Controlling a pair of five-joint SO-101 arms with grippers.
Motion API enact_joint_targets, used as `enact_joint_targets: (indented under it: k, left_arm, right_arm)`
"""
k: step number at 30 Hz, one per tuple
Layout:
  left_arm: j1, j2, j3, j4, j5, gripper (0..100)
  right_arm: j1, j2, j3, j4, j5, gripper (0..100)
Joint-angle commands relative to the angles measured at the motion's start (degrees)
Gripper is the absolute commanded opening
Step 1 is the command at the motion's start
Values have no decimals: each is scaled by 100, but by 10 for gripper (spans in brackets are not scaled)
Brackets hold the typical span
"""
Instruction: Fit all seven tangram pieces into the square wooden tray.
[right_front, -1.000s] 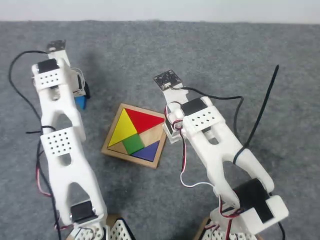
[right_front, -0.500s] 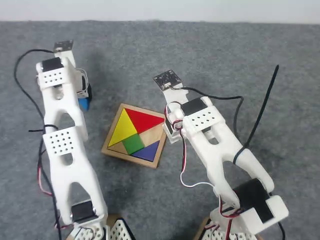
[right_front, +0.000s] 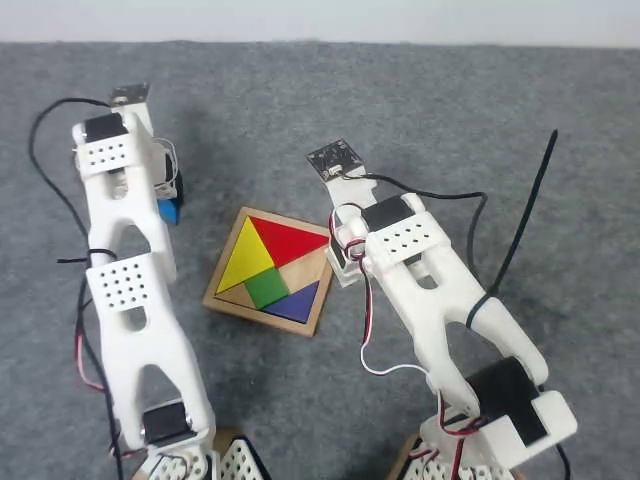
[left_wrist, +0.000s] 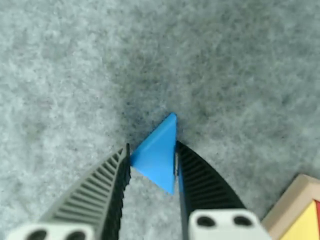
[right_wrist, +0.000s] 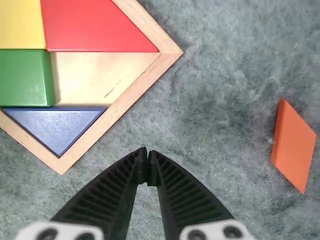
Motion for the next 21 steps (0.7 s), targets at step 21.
enact_joint_targets:
  k: [21]
  left_arm:
    - [-18, -167, -330, 325, 79, 94]
  right_arm:
    - [-13, -356, -26, -48, 70, 6]
